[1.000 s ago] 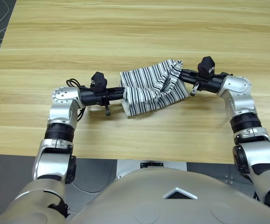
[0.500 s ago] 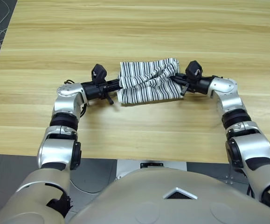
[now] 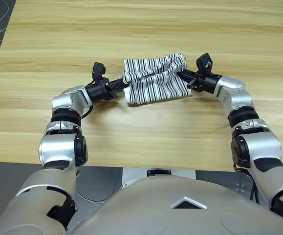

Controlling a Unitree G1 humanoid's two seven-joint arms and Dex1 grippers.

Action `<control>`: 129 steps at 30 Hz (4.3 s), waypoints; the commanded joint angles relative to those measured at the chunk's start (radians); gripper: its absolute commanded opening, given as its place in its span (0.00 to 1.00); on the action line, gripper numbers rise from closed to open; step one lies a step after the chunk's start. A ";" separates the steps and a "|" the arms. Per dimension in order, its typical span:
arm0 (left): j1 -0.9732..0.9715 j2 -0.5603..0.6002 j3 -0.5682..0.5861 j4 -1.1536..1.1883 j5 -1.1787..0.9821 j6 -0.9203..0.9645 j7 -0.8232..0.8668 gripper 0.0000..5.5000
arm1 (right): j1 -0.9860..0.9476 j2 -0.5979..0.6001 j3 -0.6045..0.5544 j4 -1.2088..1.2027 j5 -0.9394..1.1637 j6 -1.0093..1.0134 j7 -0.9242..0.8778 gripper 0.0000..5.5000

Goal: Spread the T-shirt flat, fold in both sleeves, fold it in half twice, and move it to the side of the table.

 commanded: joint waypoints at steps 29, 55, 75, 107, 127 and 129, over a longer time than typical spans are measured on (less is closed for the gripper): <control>-0.092 0.006 0.192 0.195 0.023 0.013 0.354 0.33 | -0.076 0.069 -0.071 0.070 -0.065 -0.027 -0.321 0.02; -0.116 -0.063 0.153 0.265 0.114 -0.083 0.451 0.33 | -0.120 0.094 0.012 0.136 -0.213 -0.294 -0.294 0.02; -0.100 -0.043 -0.078 0.192 0.315 -0.320 0.380 0.33 | -0.129 -0.018 0.079 0.108 -0.311 -0.292 -0.335 0.02; 0.016 -0.173 0.022 -0.366 0.107 -0.480 0.458 0.63 | 0.099 -0.072 0.092 -0.447 -0.153 -0.200 -0.124 0.38; -0.010 -0.299 -0.104 -0.104 0.200 -0.480 0.512 0.63 | 0.014 0.002 0.192 -0.389 -0.207 -0.177 -0.152 0.38; -0.044 -0.309 -0.100 -0.034 0.207 -0.499 0.518 0.63 | 0.006 0.005 0.194 -0.376 -0.209 -0.181 -0.154 0.38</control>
